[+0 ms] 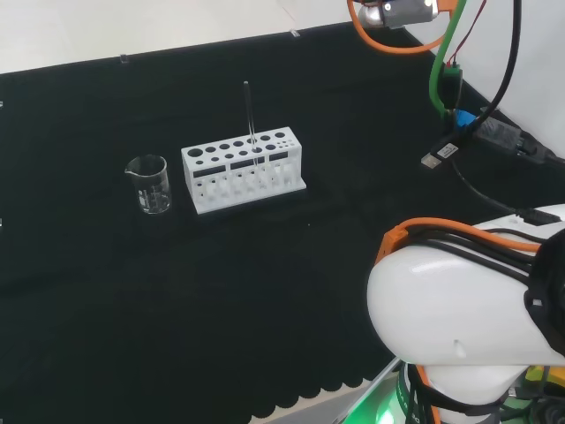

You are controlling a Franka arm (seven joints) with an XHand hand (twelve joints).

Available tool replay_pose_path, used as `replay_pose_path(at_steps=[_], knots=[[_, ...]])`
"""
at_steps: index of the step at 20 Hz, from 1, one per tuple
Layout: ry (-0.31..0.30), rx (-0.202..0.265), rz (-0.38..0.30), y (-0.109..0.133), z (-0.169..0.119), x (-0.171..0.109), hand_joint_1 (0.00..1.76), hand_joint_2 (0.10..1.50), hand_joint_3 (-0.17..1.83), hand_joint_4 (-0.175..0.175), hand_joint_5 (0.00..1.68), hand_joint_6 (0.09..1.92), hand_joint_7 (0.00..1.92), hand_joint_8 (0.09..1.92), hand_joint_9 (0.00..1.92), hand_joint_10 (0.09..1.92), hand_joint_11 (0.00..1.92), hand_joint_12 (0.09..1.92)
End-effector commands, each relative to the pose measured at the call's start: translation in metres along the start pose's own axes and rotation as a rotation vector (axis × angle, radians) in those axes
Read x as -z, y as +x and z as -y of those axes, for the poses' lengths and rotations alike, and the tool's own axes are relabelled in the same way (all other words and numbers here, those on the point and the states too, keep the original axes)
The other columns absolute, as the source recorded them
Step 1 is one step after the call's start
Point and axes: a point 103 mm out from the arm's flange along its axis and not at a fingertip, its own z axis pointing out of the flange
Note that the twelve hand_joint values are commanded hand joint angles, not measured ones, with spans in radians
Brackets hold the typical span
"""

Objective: Take the glass rod from the white test tube rack.

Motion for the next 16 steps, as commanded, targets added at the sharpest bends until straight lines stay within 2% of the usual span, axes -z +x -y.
replay_pose_path(at_steps=[1,2,3,4,5,6,9,16], knots=[[-0.078,-0.098,0.078,-0.022,0.069,0.044,0.69,0.59,0.79,-0.070,0.14,0.27,0.25,0.31,0.55,0.09,0.69,0.09],[-0.080,-0.107,0.080,-0.024,0.074,0.048,0.63,0.67,0.66,-0.062,0.10,0.14,0.12,0.33,0.40,0.09,0.48,0.29],[-0.080,-0.110,0.075,-0.026,0.077,0.049,0.60,0.72,0.58,-0.051,0.07,0.09,0.06,0.31,0.30,0.09,0.27,0.65],[-0.082,-0.111,0.073,-0.027,0.078,0.050,0.58,0.73,0.55,-0.044,0.05,0.09,0.03,0.29,0.22,0.19,0.14,0.94],[-0.083,-0.112,0.073,-0.027,0.079,0.051,0.57,0.74,0.54,-0.038,0.05,0.09,0.01,0.28,0.12,0.37,0.07,1.12],[-0.085,-0.114,0.062,-0.031,0.080,0.052,0.56,0.74,0.53,-0.034,0.04,0.09,0.00,0.28,0.06,0.51,0.03,1.23],[-0.088,-0.113,0.068,-0.030,0.081,0.052,0.55,0.74,0.53,-0.028,0.04,0.09,0.00,0.29,0.01,0.67,0.00,1.33],[-0.089,-0.122,0.073,-0.032,0.084,0.053,0.55,0.75,0.53,-0.022,0.05,0.09,0.00,0.33,0.00,0.74,0.00,1.37]])
